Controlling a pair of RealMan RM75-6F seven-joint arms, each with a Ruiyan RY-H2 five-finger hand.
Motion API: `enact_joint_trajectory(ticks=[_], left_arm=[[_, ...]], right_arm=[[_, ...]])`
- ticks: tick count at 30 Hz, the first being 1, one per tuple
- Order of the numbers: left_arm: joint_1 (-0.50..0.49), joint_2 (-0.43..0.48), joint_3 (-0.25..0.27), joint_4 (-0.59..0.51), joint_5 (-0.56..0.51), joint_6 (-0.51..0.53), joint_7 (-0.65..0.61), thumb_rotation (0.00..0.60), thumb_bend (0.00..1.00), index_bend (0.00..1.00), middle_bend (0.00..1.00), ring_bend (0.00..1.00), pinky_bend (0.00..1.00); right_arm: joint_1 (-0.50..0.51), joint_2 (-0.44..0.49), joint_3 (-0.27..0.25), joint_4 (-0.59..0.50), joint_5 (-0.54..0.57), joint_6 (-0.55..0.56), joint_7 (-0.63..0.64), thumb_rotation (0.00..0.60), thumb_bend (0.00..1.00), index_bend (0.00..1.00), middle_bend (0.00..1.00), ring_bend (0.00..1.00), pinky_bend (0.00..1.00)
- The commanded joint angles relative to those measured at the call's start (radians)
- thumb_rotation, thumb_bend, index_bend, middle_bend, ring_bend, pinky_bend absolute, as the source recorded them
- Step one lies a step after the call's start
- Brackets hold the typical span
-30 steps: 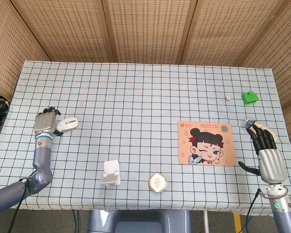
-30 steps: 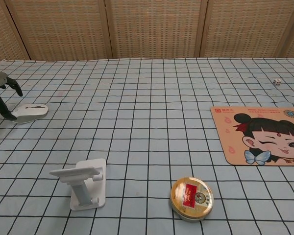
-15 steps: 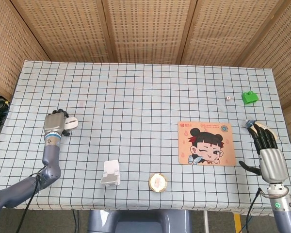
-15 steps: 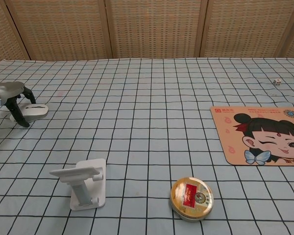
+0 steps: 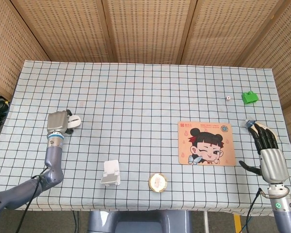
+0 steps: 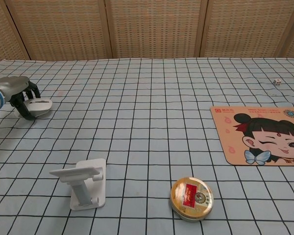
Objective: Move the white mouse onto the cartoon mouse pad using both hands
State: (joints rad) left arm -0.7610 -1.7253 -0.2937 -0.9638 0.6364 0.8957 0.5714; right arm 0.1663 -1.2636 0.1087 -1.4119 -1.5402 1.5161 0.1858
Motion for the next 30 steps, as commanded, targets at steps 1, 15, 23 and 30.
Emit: enact_joint_trajectory(ticks=[1,15,23,30], left_arm=[[0.007,0.041,-0.007,-0.065,0.025,0.032,-0.005,0.6,0.48,0.62,0.41,0.35,0.39],[-0.124,0.045,-0.062,-0.225,0.071,0.063,0.078,0.6,0.48,0.62,0.42,0.35,0.39],[-0.298,-0.078,-0.114,-0.121,0.033,-0.018,0.126,0.6,0.48,0.62,0.42,0.35,0.39],[-0.437,-0.201,-0.133,0.006,0.027,-0.077,0.147,0.6,0.48,0.62,0.42,0.35,0.39]], right_arm=[[-0.001,0.001,0.0,-0.003,0.0,0.001,0.001,0.6,0.13,0.07,0.0,0.0,0.0],[0.003,0.014,0.002,-0.003,0.012,-0.018,0.042,0.6,0.13,0.07,0.0,0.0,0.0],[0.003,0.023,0.016,0.011,0.038,-0.028,0.079,0.6,0.13,0.06,0.0,0.0,0.0],[0.002,0.03,0.029,0.021,0.057,-0.03,0.11,0.6,0.13,0.07,0.0,0.0,0.0]])
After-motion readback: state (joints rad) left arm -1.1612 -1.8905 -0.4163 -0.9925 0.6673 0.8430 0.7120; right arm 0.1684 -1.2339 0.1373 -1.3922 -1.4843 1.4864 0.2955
